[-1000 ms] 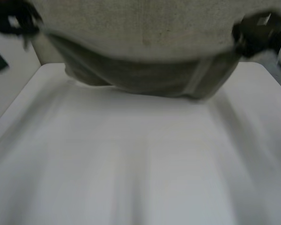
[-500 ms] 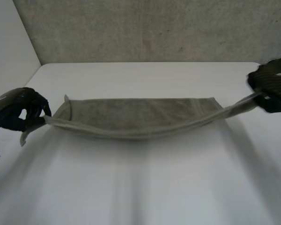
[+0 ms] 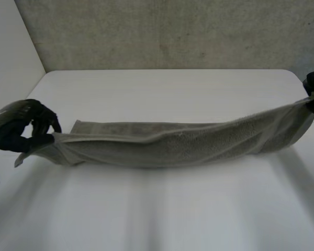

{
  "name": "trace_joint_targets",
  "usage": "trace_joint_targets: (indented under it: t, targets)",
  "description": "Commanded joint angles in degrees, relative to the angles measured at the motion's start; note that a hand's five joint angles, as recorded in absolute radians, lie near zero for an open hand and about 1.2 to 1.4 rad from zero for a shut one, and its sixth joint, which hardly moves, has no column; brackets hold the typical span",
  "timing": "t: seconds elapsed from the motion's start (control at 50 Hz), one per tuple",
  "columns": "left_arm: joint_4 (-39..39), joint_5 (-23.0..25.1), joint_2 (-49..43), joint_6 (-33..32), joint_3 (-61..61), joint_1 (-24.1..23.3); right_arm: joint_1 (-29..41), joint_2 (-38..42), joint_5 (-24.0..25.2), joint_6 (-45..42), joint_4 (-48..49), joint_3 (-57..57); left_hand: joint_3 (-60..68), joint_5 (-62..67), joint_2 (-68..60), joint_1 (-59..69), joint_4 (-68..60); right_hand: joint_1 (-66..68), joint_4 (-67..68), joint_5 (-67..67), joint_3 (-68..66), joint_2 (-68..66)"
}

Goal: Fold the towel.

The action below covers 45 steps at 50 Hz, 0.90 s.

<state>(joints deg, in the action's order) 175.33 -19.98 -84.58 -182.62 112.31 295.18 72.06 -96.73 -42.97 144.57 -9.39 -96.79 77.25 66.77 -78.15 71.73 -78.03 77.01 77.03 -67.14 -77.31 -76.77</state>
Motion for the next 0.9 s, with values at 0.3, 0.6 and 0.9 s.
trace_joint_targets:
  t: [0.3,0.6,0.9]
  targets:
    - [2.6,-20.3,-33.0,-0.2,-27.8,-19.2,12.6,27.4,-18.5,1.1,1.0,15.7,2.8,3.2,-1.9,8.3,-2.0,3.0,3.0,-2.9,-2.7,-3.2]
    - [2.9,-28.8,-44.4,-0.4,-39.4,-27.0,21.5,34.1,-35.3,1.2,10.4,17.0,2.8,3.2,-1.9,8.3,-2.0,3.0,3.0,-2.9,-2.7,-3.2]
    - [2.7,-34.8,-48.4,-0.4,-45.3,-28.4,23.7,39.2,-38.9,0.8,12.6,20.3,-9.9,-9.4,10.8,-4.4,10.7,-32.3,-32.4,32.5,32.6,32.1]
